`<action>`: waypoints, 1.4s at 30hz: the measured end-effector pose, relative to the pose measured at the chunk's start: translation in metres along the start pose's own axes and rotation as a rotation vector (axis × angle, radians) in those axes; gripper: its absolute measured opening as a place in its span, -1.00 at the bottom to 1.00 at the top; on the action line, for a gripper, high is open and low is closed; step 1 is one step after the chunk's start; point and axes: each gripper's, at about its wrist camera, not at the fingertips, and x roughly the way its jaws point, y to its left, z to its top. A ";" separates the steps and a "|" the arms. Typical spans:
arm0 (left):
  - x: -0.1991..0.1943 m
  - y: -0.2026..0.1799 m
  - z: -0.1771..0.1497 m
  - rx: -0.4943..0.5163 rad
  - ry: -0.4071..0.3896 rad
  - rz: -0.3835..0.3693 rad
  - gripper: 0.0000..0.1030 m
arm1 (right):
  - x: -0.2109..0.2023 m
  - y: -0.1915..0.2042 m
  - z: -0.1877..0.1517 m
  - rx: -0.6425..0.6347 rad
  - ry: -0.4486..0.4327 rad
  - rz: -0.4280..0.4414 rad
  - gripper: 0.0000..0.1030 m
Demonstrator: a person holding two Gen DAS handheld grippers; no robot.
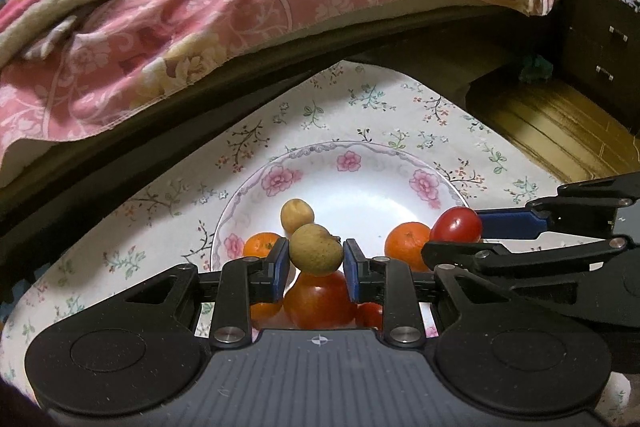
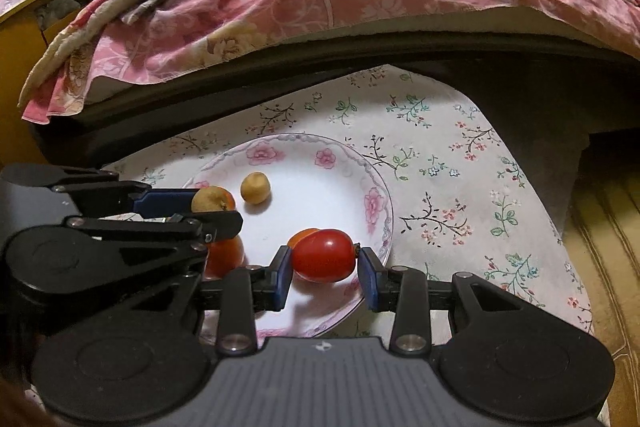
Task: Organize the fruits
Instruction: 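Carry both fruits over the white bowl and open both tools to release them, then withdraw both tools from the bowl toward the remaining fruits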
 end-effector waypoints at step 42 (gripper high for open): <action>-0.061 0.026 -0.038 -0.043 0.018 0.041 0.10 | -0.028 0.035 -0.012 -0.093 -0.027 0.085 -0.14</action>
